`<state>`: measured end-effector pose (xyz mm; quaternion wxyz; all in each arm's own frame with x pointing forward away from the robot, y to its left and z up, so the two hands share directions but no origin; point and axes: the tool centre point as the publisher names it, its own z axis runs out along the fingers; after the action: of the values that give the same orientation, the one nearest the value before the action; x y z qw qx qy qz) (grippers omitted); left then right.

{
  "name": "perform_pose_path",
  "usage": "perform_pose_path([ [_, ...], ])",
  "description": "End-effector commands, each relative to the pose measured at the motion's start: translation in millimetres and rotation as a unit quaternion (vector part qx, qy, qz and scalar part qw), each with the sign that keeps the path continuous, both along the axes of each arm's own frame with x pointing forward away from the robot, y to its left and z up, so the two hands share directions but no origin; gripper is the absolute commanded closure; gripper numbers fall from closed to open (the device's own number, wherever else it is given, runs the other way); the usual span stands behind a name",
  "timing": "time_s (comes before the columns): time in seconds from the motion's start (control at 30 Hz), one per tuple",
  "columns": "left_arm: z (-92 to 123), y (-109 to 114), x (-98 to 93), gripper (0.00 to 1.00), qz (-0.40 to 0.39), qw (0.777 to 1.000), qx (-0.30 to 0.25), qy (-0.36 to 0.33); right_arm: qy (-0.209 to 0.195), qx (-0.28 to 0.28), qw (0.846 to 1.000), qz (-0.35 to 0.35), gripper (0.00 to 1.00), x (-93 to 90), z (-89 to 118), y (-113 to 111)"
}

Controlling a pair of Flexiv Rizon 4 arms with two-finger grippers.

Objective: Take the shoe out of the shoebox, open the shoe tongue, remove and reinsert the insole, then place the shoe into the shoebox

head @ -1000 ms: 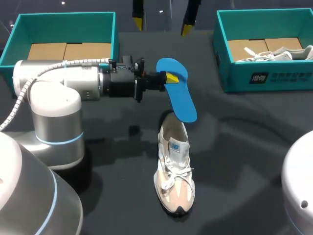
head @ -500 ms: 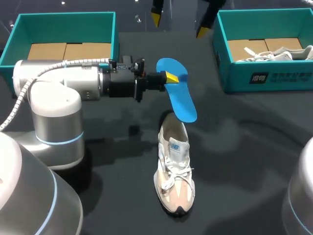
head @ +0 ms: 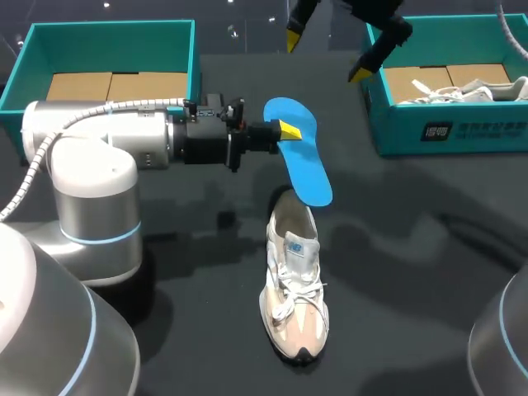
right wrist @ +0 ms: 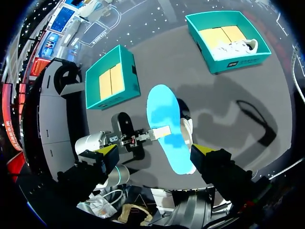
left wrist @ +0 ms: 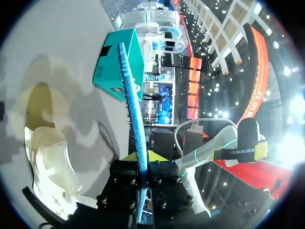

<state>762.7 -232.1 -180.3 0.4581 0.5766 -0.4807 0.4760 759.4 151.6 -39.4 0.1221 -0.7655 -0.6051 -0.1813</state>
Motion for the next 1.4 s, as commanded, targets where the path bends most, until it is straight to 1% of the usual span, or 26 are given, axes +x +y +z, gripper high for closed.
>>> perform_pose_path([
  [0.03, 0, 0, -1.2, 1.00, 0.001, 1.000, 0.000, 0.000, -0.051, 0.189, 0.981, -0.002, 0.00, -9.0, -9, -12],
  [0.37, 0, 0, -1.2, 1.00, 0.001, 1.000, 0.000, 0.000, -0.060, 0.261, 0.963, -0.011, 0.00, -9.3, -23, -24],
  [0.6, 0, 0, -1.2, 1.00, 0.001, 1.000, 0.000, 0.000, -0.070, 0.312, 0.947, -0.014, 0.00, -8.1, -30, -37],
  [0.63, 0, 0, -1.2, 1.00, 0.001, 1.000, 0.000, 0.000, -0.075, 0.325, 0.943, -0.014, 0.00, -8.2, -32, -39],
  [0.67, 0, 0, -1.2, 1.00, 0.001, 1.000, 0.000, 0.000, -0.075, 0.329, 0.941, -0.015, 0.00, -8.4, -33, -40],
  [0.73, 0, 0, -1.2, 1.00, 0.001, 1.000, 0.000, 0.000, -0.079, 0.359, 0.930, -0.015, 0.00, -8.7, -39, -45],
  [0.8, 0, 0, -1.2, 1.00, 0.001, 1.000, 0.000, 0.000, -0.076, 0.366, 0.927, -0.019, 0.00, -8.4, -42, -47],
  [0.87, 0, 0, -1.2, 1.00, 0.001, 1.000, 0.000, 0.000, -0.082, 0.378, 0.922, -0.017, 0.00, -8.6, -44, -48],
  [0.93, 0, 0, -1.2, 1.00, 0.001, 1.000, 0.000, 0.000, -0.090, 0.395, 0.914, -0.016, 0.00, -10.4, -49, -51],
  [1.07, 0, 0, -1.2, 1.00, 0.001, 1.000, 0.000, 0.000, -0.093, 0.422, 0.902, -0.007, 0.00, -12.1, -57, -54],
  [1.13, 0, 0, -1.2, 1.00, 0.001, 1.000, 0.000, 0.000, -0.083, 0.422, 0.903, 0.000, 0.00, -11.9, -59, -54],
  [1.2, 0, 0, -1.2, 1.00, 0.001, 1.000, 0.000, 0.000, -0.086, 0.433, 0.897, 0.004, 0.00, -12.2, -62, -54],
  [1.27, 0, 0, -1.2, 1.00, 0.001, 1.000, 0.000, 0.000, -0.081, 0.441, 0.894, 0.003, 0.00, -12.6, -68, -54],
  [1.33, 0, 0, -1.2, 1.00, 0.001, 1.000, 0.000, 0.000, -0.085, 0.461, 0.883, 0.004, 0.00, -14.0, -76, -55],
  [1.4, 0, 0, -1.2, 1.00, 0.001, 1.000, 0.000, 0.000, -0.085, 0.469, 0.879, 0.005, 0.00, -14.5, -82, -55],
])
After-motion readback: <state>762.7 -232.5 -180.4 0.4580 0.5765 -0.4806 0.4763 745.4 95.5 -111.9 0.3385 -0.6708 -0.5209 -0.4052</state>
